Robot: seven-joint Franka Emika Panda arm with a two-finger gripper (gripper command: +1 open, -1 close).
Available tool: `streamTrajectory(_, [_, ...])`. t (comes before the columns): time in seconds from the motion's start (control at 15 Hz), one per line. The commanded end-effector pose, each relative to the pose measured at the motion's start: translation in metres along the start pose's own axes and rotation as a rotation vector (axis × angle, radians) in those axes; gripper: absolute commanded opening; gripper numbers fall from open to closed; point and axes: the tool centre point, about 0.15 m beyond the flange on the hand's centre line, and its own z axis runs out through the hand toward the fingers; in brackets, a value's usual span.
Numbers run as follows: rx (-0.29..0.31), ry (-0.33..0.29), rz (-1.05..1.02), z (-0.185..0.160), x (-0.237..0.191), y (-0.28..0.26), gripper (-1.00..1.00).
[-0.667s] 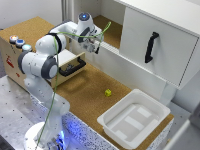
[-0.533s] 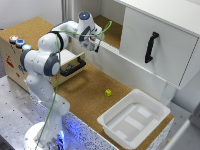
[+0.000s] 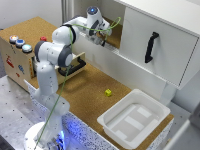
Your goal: Place the grasped purple block inside the left cabinet
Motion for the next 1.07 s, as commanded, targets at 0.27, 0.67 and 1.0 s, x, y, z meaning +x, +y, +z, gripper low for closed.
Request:
streamTrajectory(0.27, [-0.102, -0.017, -0.042, -0.088, -0.104, -0.037, 1.0])
streamTrajectory(0.67, [-0.026, -0.199, -0.308, -0.111, -0.169, -0.072, 1.0])
streamTrajectory(1.0, [0.164, -0.358, -0.542, -0.126, -0.189, -0.133, 1.0])
